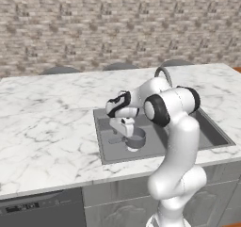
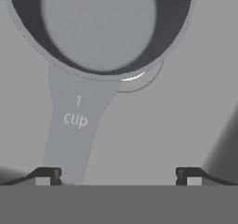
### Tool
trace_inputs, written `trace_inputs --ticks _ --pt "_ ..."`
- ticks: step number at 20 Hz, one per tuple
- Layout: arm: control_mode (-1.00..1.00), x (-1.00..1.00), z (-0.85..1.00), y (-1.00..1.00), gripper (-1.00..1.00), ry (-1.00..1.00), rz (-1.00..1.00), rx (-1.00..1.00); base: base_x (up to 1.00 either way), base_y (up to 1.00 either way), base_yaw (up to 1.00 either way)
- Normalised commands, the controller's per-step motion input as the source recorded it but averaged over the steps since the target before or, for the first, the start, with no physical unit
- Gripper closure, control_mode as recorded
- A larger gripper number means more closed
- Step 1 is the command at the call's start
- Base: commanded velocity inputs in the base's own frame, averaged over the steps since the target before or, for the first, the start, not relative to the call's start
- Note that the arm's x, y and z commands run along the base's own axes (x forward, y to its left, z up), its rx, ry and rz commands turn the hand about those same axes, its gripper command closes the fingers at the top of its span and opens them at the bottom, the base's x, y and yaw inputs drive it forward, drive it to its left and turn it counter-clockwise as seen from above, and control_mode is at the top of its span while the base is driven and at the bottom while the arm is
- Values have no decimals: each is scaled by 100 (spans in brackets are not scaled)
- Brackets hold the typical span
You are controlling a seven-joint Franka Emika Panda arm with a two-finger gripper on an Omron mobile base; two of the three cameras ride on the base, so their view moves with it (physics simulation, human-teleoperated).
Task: Move any existing items from the left basin to the right basin for drying. Then move the measuring cup from the counter to the left basin of the sink for washing.
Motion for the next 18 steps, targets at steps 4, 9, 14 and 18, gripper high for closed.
trace_inputs --ticks 4,9,14,18 --pt "-100 -54 93 0 -100 -3 -5 0 0 0 0" --pt "-100 -62 91 0 -100 -13 1 -8 0 0 0" --pt "-100 -73 78 0 -100 -21 16 -26 0 0 0" --pt "-100 -79 80 0 -100 -21 28 -36 0 0 0"
